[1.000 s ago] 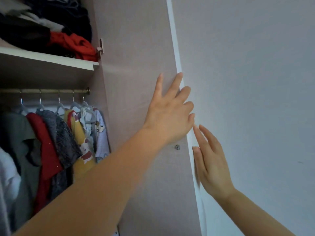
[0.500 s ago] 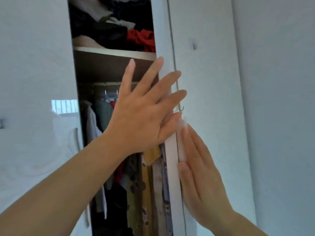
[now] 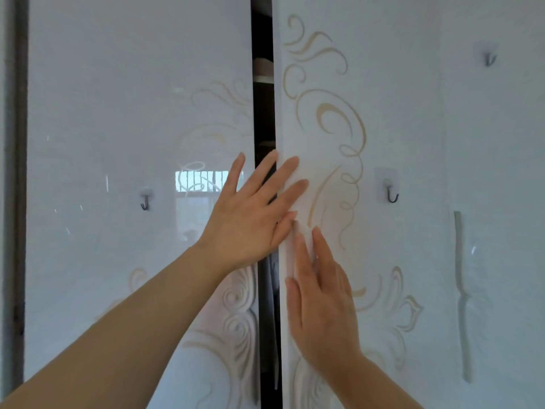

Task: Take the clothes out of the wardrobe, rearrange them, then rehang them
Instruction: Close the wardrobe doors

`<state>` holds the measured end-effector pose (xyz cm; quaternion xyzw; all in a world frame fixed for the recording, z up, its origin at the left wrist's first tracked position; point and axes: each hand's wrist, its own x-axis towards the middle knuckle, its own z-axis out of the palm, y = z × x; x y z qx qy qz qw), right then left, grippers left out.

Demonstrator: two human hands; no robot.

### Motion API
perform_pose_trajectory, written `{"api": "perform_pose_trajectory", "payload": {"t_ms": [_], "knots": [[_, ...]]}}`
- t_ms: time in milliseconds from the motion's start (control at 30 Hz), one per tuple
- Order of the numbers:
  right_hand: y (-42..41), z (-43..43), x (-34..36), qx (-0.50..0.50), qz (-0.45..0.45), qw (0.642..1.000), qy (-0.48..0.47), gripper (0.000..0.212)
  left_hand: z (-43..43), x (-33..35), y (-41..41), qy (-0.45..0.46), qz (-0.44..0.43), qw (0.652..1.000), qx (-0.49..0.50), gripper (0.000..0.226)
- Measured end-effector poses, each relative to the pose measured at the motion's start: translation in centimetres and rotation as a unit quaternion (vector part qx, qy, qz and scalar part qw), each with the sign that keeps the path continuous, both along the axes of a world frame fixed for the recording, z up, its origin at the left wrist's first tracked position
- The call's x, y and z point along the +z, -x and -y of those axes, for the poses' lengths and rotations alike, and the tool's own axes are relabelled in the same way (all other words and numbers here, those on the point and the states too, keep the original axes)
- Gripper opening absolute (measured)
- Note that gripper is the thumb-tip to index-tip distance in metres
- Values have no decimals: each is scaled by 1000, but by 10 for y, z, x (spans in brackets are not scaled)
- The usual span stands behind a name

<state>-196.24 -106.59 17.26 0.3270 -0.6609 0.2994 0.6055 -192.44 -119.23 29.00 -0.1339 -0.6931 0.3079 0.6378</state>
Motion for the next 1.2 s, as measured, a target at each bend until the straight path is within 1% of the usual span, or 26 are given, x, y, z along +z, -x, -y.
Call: {"api": "perform_pose_trajectory", "payload": {"t_ms": [200,367,467,533,667,833,1033,1133,1200], "knots": [[46,50,-2,-45,-37,998,2,52,47,-6,50,-33,12,999,-3,47],[89,88,-4,-87,-40,995,5,51,77,-10,91,-55,24,998,-1,45],[111,101,-6,-94,-47,994,19,45,85,-14,109,-91,35,995,-28,47],[119,106,-7,-97,-50,994,25,46,87,-16,116,-104,29,993,-49,47],[122,108,-10,-97,-45,994,24,45,88,-19,120,-104,12,992,-69,47],[119,107,-9,-87,-35,995,23,47,86,-21,118,-108,15,991,-78,48],[112,103,-9,-67,-2,998,8,49,83,-36,112,-140,24,985,-100,43],[105,98,-8,-71,33,997,-19,52,82,-53,104,-154,60,984,-62,47],[101,95,-6,-83,49,994,-48,55,81,-68,99,-181,88,979,-30,48]]}}
